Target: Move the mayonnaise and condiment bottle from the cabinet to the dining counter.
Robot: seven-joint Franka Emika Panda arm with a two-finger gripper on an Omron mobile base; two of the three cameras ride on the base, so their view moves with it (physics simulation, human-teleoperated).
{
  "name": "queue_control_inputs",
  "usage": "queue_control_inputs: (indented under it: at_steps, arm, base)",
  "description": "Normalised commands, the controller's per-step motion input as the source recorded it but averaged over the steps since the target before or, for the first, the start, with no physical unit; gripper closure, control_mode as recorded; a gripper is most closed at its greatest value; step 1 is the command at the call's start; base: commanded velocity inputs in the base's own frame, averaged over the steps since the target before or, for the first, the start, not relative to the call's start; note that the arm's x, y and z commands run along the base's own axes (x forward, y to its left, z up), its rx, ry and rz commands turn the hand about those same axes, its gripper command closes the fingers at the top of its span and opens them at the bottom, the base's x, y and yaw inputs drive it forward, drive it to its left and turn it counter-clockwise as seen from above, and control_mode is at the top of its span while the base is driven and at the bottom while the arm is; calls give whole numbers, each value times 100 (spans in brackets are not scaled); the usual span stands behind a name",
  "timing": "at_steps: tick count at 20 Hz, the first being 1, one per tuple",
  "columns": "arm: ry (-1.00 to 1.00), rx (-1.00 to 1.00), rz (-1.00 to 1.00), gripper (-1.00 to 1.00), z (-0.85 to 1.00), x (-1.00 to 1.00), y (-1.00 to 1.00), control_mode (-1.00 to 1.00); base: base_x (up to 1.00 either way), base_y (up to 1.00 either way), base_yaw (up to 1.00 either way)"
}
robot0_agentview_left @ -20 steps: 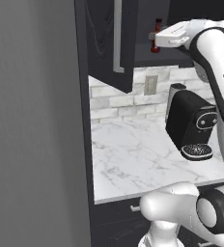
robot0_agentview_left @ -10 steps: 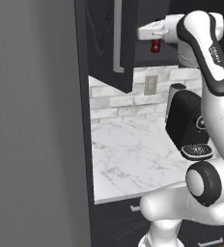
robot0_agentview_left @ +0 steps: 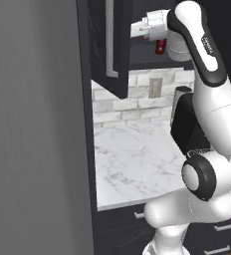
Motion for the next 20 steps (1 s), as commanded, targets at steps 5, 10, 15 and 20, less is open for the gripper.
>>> queue_control_inputs:
  at_steps: [5,10,15,20]
  arm:
    - [0,-3,15,-100,-3,-86,92,-100]
    - [-10,-10,4,-100,0,-74,47,-100]
    - [-18,-18,-18,-100,19,-4,-46,-100]
    - [-4,-13,-32,-100,6,10,-69,-100]
  base:
    - [0,0,0]
    - [0,0,0]
    - [0,0,0]
    - [0,0,0]
